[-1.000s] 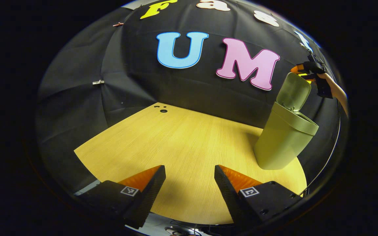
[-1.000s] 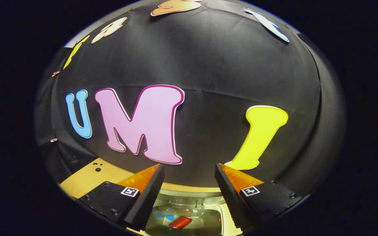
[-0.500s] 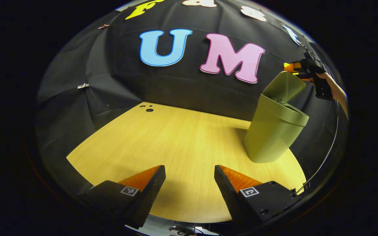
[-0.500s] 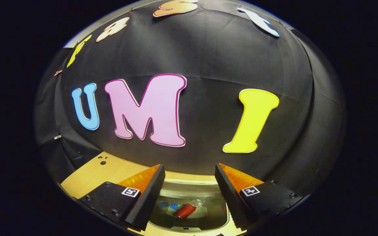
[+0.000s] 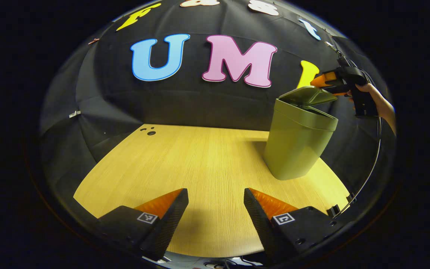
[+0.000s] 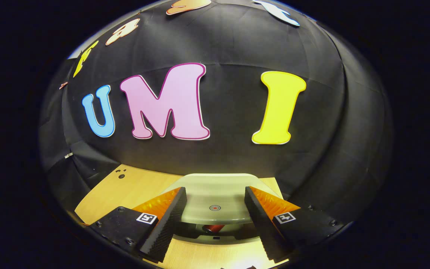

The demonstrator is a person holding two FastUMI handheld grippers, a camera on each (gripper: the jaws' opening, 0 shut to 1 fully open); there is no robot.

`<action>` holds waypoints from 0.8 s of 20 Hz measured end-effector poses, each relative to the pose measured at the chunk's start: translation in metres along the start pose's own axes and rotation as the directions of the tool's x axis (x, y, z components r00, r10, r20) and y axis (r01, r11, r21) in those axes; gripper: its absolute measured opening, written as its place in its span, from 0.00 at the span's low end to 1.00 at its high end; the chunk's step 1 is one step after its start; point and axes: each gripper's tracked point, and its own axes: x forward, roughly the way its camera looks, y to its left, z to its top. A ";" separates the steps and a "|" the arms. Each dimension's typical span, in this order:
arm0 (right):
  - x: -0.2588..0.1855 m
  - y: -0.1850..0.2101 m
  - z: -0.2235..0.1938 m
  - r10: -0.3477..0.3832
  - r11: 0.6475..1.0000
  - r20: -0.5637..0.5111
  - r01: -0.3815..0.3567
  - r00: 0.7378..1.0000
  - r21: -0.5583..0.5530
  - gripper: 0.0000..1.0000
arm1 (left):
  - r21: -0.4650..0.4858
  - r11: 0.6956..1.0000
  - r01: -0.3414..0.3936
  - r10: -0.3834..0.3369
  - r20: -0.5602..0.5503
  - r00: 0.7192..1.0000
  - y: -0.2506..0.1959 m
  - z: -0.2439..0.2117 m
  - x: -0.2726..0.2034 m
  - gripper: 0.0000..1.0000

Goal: Press the lid of the desktop garbage bin to open it, pick up the crumpled paper on the desktop and throw it into the bin, then pick up the pop can on the desktop and drop it into the bin, and finally close the garbage bin lid.

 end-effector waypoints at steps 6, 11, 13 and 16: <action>-0.003 -0.004 -0.037 -0.007 1.000 -0.025 0.007 1.000 0.000 0.98 | 0.018 1.000 0.016 -0.016 -0.032 0.999 -0.010 -0.005 0.002 0.96; -0.006 -0.007 -0.059 0.008 0.998 -0.045 -0.005 0.999 0.059 0.98 | 0.020 1.000 0.019 -0.019 -0.035 0.999 -0.021 0.001 0.005 0.96; -0.006 -0.010 -0.058 0.003 0.998 -0.033 -0.001 0.999 0.055 0.97 | 0.026 0.999 0.024 -0.023 -0.031 0.999 -0.028 0.004 0.006 0.96; -0.008 -0.009 -0.061 -0.003 1.000 -0.030 0.003 1.000 -0.001 0.97 | 0.023 0.999 0.036 -0.035 -0.042 0.999 -0.037 0.000 0.008 0.96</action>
